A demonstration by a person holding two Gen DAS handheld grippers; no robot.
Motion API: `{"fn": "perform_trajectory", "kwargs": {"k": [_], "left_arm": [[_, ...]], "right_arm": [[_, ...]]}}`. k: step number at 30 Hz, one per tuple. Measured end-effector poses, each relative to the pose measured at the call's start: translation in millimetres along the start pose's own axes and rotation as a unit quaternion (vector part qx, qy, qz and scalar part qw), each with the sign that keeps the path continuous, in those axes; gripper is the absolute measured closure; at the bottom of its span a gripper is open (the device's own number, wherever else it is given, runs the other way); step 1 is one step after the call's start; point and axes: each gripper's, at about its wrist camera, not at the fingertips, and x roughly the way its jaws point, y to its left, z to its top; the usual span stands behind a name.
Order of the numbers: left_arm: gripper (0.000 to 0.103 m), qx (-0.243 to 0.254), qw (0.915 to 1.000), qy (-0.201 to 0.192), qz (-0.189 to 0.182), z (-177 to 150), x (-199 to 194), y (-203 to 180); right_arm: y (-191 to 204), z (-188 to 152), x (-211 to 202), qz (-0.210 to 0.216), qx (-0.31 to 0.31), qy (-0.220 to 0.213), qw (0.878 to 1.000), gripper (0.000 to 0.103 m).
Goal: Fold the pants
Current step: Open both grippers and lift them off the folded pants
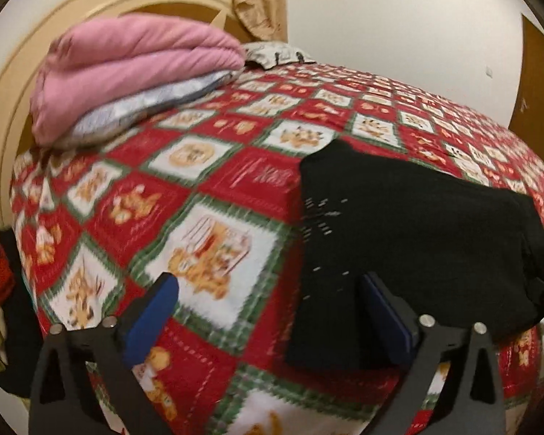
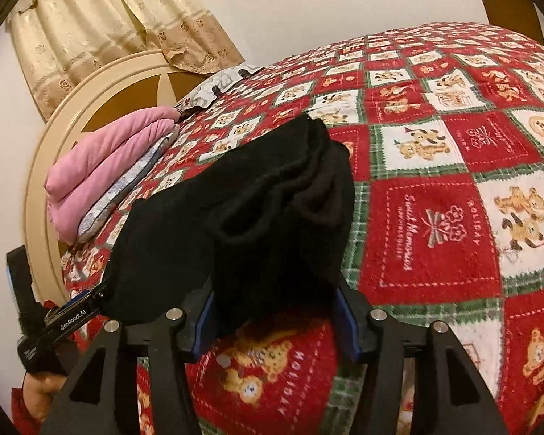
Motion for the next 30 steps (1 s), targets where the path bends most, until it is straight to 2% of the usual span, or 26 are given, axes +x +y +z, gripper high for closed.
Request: {"fn": "perform_trajectory", "kwargs": {"k": [6,9,11,12,13,15,18,21,23,26,30], "left_arm": [[0.000,0.002,0.9999,0.007,-0.007,-3.7,-2.7,6.0],[0.000,0.003,1.0000,0.009,-0.002,-4.3,-8.7,9.8],[0.000,0.004,0.9999,0.006,0.016,-3.8,-14.5,12.5],[0.000,0.005,0.9995,0.000,0.032,-3.4,-18.9,12.9],[0.000,0.008,0.9987,-0.010,0.049,-2.4,-23.9,12.4],[0.000,0.017,0.9972,-0.036,0.064,3.1,-34.3,8.2],[0.000,0.028,0.9969,-0.056,0.048,13.4,-42.4,-5.5],[0.000,0.049,0.9962,-0.060,0.039,19.0,-42.0,-25.4],[0.000,0.064,0.9954,-0.064,0.033,19.5,-42.6,-40.2],[0.000,0.072,0.9950,-0.068,0.015,19.6,-43.6,-57.2],[0.000,0.076,0.9950,-0.063,-0.006,19.1,-42.2,-76.3]], "right_arm": [[-26.8,-3.6,-22.5,0.032,0.056,-0.008,0.998,0.040],[-35.9,-4.3,-47.9,-0.001,0.083,-0.057,0.995,0.040],[-29.8,-2.3,-69.7,-0.055,0.072,-0.103,0.991,0.041],[-22.8,-0.3,-79.1,-0.072,0.059,-0.123,0.988,0.043],[-12.3,3.2,-84.8,-0.078,0.035,-0.134,0.987,0.052],[13.9,10.4,-82.2,-0.088,-0.030,-0.128,0.987,0.062],[47.8,10.0,-64.8,-0.079,-0.109,-0.107,0.985,0.073],[65.2,5.5,-40.0,-0.081,-0.148,-0.081,0.982,0.073],[65.3,1.9,-23.5,-0.091,-0.161,-0.059,0.981,0.073],[47.4,-1.5,-3.3,-0.104,-0.146,-0.022,0.984,0.074],[46.4,-2.2,0.2,-0.104,-0.162,-0.020,0.981,0.074]]}}
